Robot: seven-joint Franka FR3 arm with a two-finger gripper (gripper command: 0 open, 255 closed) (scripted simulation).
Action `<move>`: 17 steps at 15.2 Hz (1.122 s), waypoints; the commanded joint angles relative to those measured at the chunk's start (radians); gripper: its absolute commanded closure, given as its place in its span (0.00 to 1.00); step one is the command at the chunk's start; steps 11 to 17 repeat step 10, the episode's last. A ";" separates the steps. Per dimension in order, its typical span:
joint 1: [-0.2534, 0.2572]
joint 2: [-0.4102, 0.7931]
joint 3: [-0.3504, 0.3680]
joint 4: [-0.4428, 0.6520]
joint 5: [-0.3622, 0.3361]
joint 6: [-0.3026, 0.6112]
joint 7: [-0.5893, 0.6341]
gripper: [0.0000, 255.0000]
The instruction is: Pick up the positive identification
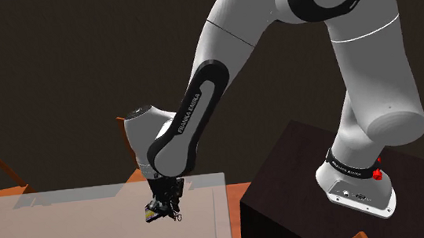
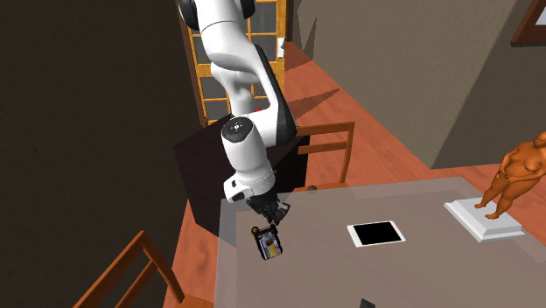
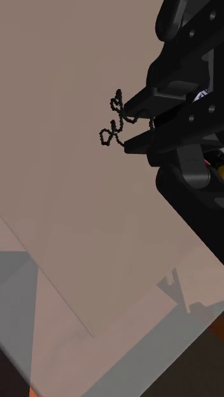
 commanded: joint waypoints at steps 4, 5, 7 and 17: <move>-0.014 -0.055 0.016 -0.002 0.019 -0.051 -0.003 1.00; -0.017 -0.066 0.019 -0.001 0.023 -0.062 -0.003 1.00; -0.022 -0.088 0.025 0.000 0.031 -0.084 -0.004 1.00; -0.024 -0.100 0.028 0.001 0.035 -0.097 -0.005 1.00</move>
